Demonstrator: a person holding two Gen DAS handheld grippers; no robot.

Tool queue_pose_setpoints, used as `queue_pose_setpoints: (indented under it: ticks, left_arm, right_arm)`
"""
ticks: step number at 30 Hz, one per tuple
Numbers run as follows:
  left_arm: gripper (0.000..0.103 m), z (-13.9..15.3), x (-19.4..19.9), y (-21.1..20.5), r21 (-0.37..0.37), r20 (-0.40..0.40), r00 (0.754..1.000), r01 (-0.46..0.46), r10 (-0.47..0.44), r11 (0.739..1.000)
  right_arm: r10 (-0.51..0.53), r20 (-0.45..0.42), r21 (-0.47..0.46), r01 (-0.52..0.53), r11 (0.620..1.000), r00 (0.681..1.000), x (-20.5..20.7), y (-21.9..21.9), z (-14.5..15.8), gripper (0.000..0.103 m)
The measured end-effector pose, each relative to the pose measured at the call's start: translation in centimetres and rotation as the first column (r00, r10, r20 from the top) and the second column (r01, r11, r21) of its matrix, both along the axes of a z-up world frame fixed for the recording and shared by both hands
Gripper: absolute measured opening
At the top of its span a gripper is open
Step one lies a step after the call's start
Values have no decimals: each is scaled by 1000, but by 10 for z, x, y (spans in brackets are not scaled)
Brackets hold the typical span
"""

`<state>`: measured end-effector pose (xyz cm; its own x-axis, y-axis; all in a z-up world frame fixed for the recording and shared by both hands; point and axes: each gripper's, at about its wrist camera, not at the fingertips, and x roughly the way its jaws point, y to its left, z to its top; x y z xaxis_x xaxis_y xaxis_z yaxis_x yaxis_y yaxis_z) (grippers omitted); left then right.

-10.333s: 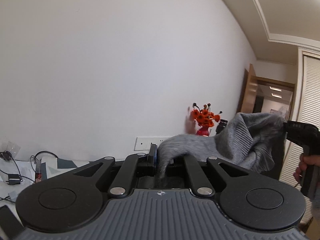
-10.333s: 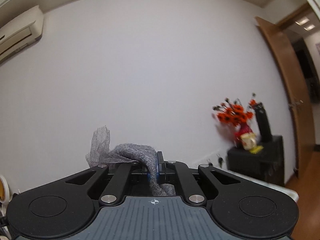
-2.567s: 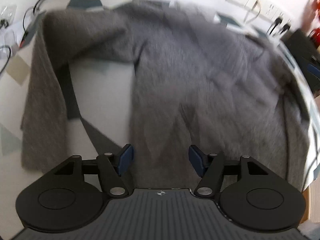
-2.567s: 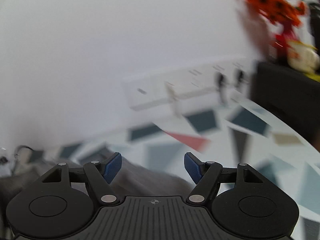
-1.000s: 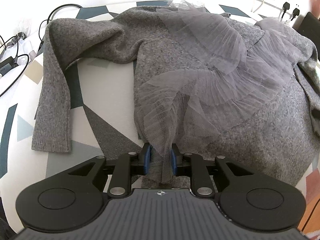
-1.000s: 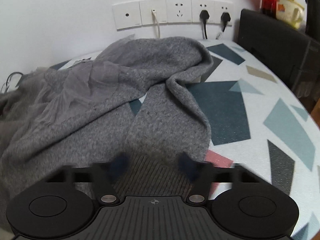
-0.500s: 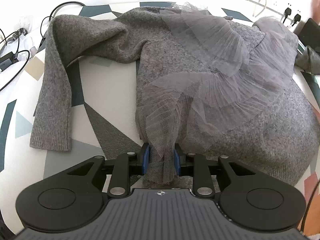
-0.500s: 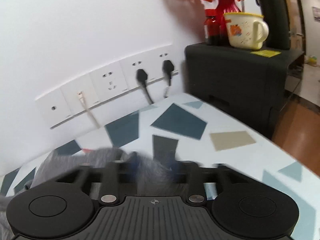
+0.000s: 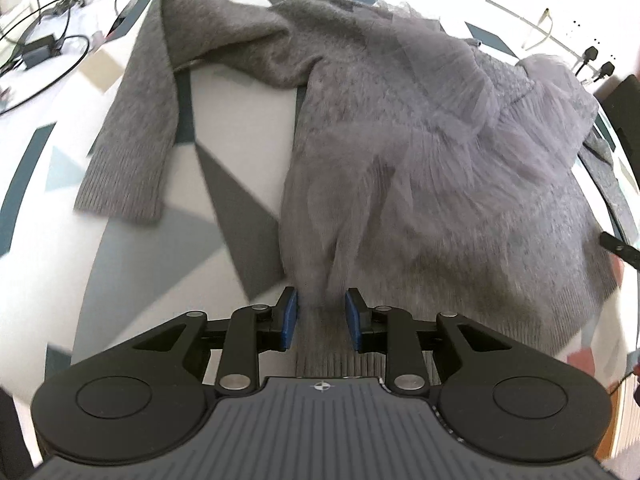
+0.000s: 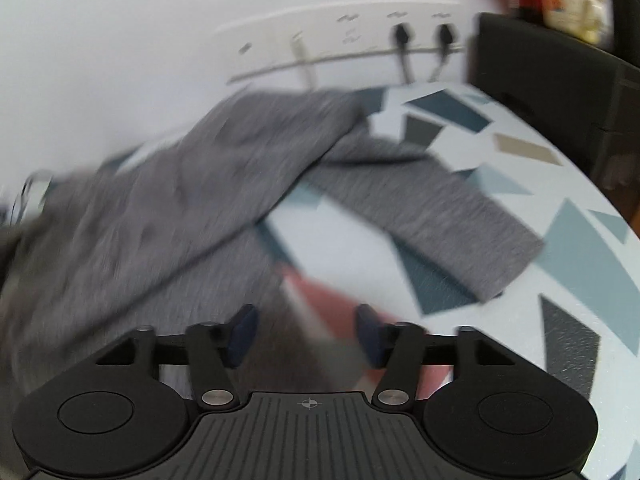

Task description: Fold clothes

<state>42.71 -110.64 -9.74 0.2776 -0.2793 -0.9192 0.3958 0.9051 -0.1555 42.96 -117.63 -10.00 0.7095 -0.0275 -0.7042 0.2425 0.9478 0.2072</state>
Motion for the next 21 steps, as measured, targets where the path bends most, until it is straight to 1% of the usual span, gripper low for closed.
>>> queue_pose_setpoints:
  ticks: [1,2,3,4,5,6,7,8,10,12,13,17,19,21]
  left_arm:
    - [29,-2,-5,3,3,-5,1000,-4,4,1000]
    - [34,-4,-11,6,7,-11,1000,-8,8,1000]
    - [38,-5,-15,8,9,-11,1000,-10,10,1000]
    - [38,-6,-16,9,11,-3,1000,-8,8,1000]
    - [38,-7,-18,9,13,6,1000,-6,6,1000]
    - [37,-8,-20,9,15,15,1000,-5,4,1000]
    - [30,-8,-21,9,17,23,1000,-3,3,1000]
    - [15,-9,-23,10,19,32,999,-1,1,1000]
    - [12,-11,-26,10,23,49,999,2,-3,1000]
    - [8,-12,-29,11,29,69,998,3,-5,1000]
    - [8,-9,-28,13,29,81,997,3,-5,1000]
    - [7,7,-30,25,-20,126,991,37,-34,999]
    - [7,17,-37,30,-46,157,986,65,-57,997]
    - [7,24,-44,34,-69,179,981,91,-78,993]
  right_arm:
    - [6,1,-3,-6,1000,1000,-1,2,-1,35]
    - [12,2,-7,-12,1000,1000,-3,5,-2,35]
    - [18,3,-10,-18,1000,1000,-4,7,-3,32]
    - [24,4,-14,-24,1000,1000,-6,10,-5,29]
    - [30,5,-17,-30,999,1000,-7,12,-6,17]
    - [33,6,3,-33,999,999,-8,12,-6,9]
    - [26,6,39,-26,999,1000,-8,7,-7,9]
    - [15,7,63,-16,998,1000,-9,4,-6,7]
    - [-3,35,92,0,996,999,-17,3,1,6]
    - [-29,84,109,20,994,996,-28,2,15,6]
    - [-42,111,112,30,993,993,-37,3,24,6]
    - [-93,218,104,72,992,972,-85,13,66,5]
    - [-110,236,93,90,992,966,-115,20,81,5]
    - [-128,218,87,112,990,968,-139,30,85,5]
